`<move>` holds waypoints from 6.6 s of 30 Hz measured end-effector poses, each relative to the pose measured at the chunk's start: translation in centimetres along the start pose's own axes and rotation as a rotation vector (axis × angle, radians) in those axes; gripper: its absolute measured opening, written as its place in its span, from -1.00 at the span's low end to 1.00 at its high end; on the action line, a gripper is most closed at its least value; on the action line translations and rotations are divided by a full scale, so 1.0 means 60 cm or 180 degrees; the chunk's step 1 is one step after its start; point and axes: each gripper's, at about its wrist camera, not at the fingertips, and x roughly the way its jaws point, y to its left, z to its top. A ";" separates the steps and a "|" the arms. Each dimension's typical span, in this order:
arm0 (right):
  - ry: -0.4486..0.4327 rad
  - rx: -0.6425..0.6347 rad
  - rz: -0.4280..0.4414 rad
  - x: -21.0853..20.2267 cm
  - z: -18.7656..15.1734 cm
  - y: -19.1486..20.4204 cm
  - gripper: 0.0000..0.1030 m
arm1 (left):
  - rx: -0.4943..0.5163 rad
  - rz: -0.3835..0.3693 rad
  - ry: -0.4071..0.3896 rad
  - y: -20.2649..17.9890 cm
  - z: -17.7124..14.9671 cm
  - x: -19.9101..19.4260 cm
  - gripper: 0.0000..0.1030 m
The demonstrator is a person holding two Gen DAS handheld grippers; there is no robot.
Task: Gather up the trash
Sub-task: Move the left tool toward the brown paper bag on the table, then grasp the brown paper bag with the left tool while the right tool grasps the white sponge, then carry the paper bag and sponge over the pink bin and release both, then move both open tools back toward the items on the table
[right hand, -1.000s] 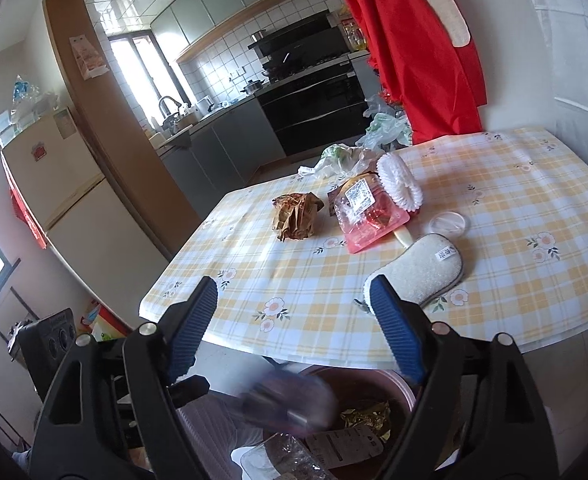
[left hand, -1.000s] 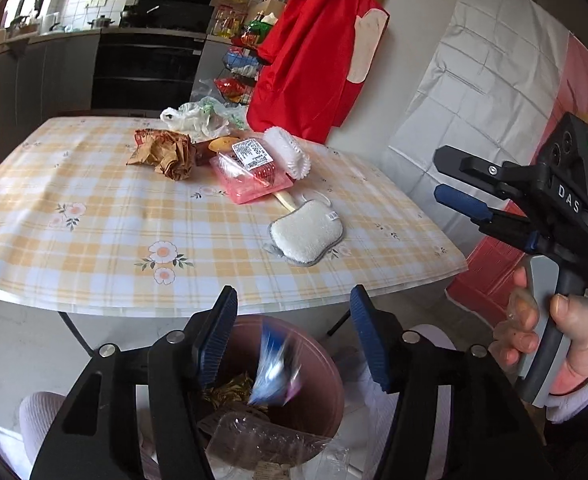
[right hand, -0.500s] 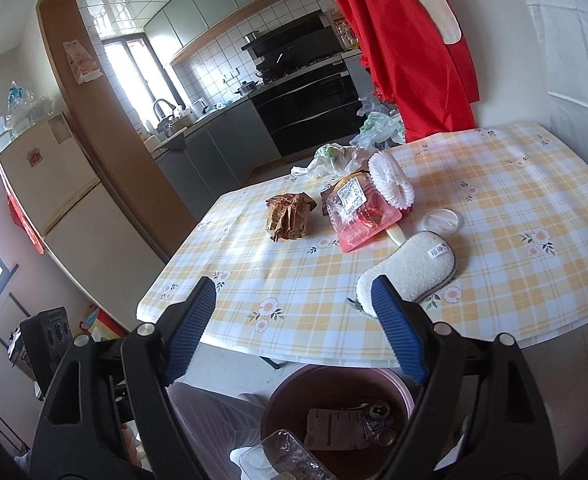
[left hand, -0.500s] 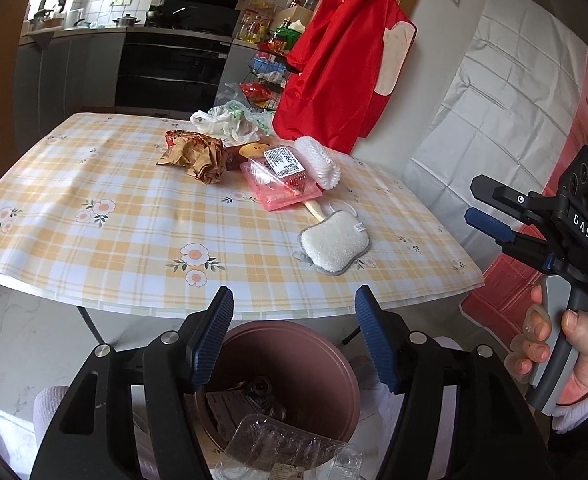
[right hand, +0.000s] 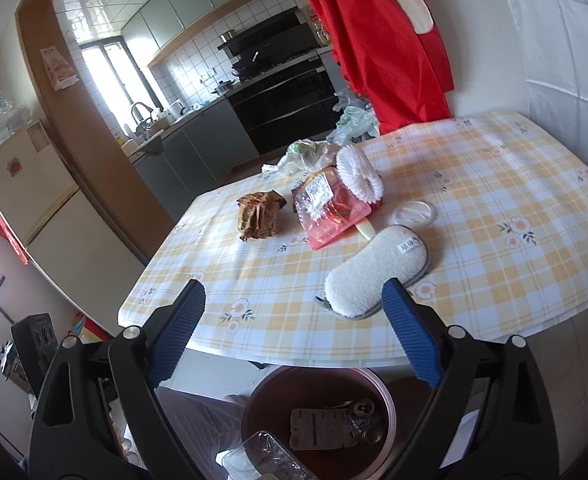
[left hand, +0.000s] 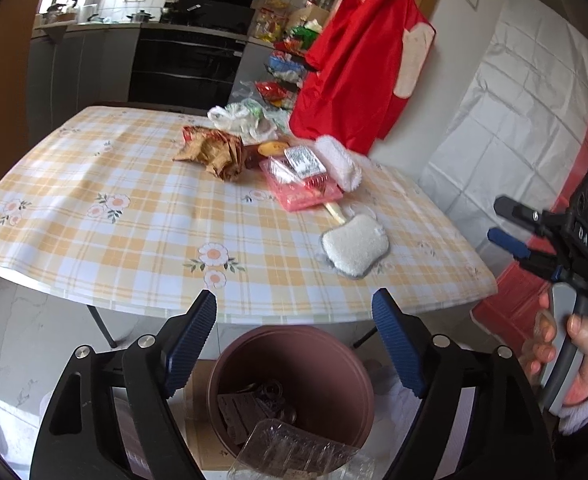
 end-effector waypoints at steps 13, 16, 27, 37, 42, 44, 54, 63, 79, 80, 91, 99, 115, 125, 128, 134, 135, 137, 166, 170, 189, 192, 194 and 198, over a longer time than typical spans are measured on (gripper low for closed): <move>0.0122 0.0091 -0.0086 0.036 -0.004 -0.029 0.73 | -0.0063 0.0232 0.0113 0.040 -0.007 0.025 0.55; 0.0215 0.0102 -0.0124 0.054 -0.009 -0.039 0.73 | -0.0043 0.0257 0.0073 0.044 0.016 0.033 0.57; 0.0426 0.0243 -0.0223 0.119 -0.011 -0.089 0.73 | 0.0144 0.0605 -0.0124 0.072 0.161 0.142 0.60; 0.0646 0.0387 -0.0357 0.200 -0.005 -0.144 0.73 | 0.0141 0.0928 0.0210 0.115 0.275 0.382 0.64; 0.0768 0.0435 -0.0392 0.243 -0.010 -0.159 0.73 | 0.0124 0.1034 0.0353 0.131 0.291 0.456 0.64; 0.0806 0.0409 -0.0400 0.257 -0.014 -0.159 0.74 | 0.0124 0.0962 0.0440 0.133 0.293 0.475 0.60; 0.0826 0.0945 -0.0702 0.341 0.000 -0.179 0.89 | 0.0501 0.0905 0.0461 0.111 0.258 0.459 -0.38; 0.0708 0.1072 -0.1401 0.393 0.030 -0.170 0.91 | 0.0209 0.0759 0.0274 0.137 0.226 0.380 -0.40; 0.0572 0.0428 -0.1396 0.332 0.002 -0.147 0.80 | 0.0033 0.0605 -0.0191 0.137 0.178 0.207 -0.40; 0.0541 0.0416 -0.1365 0.321 0.001 -0.144 0.80 | 0.0041 0.0574 -0.0221 0.130 0.174 0.192 -0.40; -0.0178 0.0081 -0.0880 0.155 0.026 -0.067 0.80 | 0.0144 0.0157 -0.0335 0.032 0.128 0.068 -0.40; -0.0544 -0.0227 -0.0690 0.055 0.039 -0.010 0.80 | 0.0226 -0.0215 -0.0270 -0.037 0.087 0.007 -0.40; -0.0710 -0.0377 -0.0524 -0.003 0.055 0.028 0.80 | 0.0268 -0.0872 0.0373 -0.097 0.016 0.011 -0.38; -0.0753 -0.0348 -0.0561 -0.020 0.053 0.028 0.81 | 0.0464 -0.1078 0.0954 -0.113 -0.015 0.009 -0.36; -0.0747 -0.0358 -0.0561 -0.021 0.052 0.032 0.81 | 0.0374 -0.1105 0.1133 -0.108 -0.030 0.018 -0.35; -0.0767 -0.0351 -0.0601 -0.027 0.055 0.031 0.81 | 0.0338 -0.1073 0.1305 -0.099 -0.043 0.028 -0.30; -0.0768 -0.0350 -0.0601 -0.027 0.056 0.030 0.81 | 0.0332 -0.1066 0.1314 -0.097 -0.044 0.032 -0.30; -0.0763 -0.0339 -0.0604 -0.026 0.055 0.030 0.81 | 0.0266 -0.1061 0.1354 -0.089 -0.050 0.048 -0.29; -0.0569 -0.0417 -0.0658 -0.006 0.032 0.034 0.73 | -0.0625 -0.1076 0.2735 0.033 -0.136 0.266 0.31; -0.0546 -0.0396 -0.0636 -0.002 0.033 0.034 0.73 | -0.0585 -0.1066 0.2372 0.039 -0.076 0.221 0.35; -0.0354 -0.0498 -0.0943 0.048 0.060 -0.014 0.88 | 0.0099 -0.0177 0.0248 0.013 0.195 0.084 0.88; -0.0293 -0.0531 -0.0985 0.073 0.075 -0.033 0.88 | 0.0367 -0.0055 0.0256 -0.011 0.212 0.128 0.88; -0.0237 -0.0547 -0.1000 0.095 0.088 -0.048 0.88 | 0.0520 -0.0038 0.0309 -0.025 0.215 0.167 0.88; -0.0122 -0.0589 -0.1009 0.142 0.117 -0.075 0.88 | 0.0350 -0.0173 0.0501 -0.024 0.230 0.256 0.88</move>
